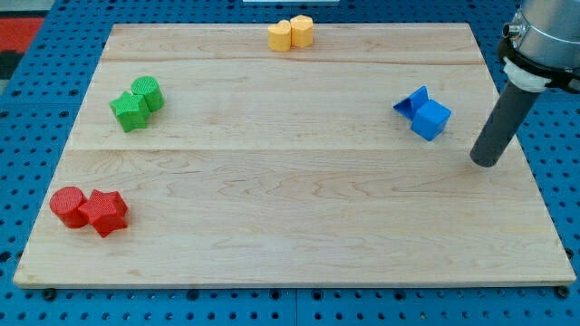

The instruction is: Move the blue triangle up and a bit left

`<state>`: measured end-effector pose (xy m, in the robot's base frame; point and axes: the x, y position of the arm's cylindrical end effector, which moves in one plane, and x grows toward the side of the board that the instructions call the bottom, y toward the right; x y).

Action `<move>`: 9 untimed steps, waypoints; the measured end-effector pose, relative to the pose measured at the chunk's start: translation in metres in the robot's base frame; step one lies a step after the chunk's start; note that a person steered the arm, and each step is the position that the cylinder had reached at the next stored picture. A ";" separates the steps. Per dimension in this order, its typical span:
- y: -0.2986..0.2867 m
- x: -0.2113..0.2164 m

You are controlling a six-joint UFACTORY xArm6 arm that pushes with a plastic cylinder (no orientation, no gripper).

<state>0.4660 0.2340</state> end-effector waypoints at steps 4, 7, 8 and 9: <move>0.005 -0.035; 0.009 -0.058; -0.032 -0.060; -0.094 -0.060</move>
<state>0.4059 0.1401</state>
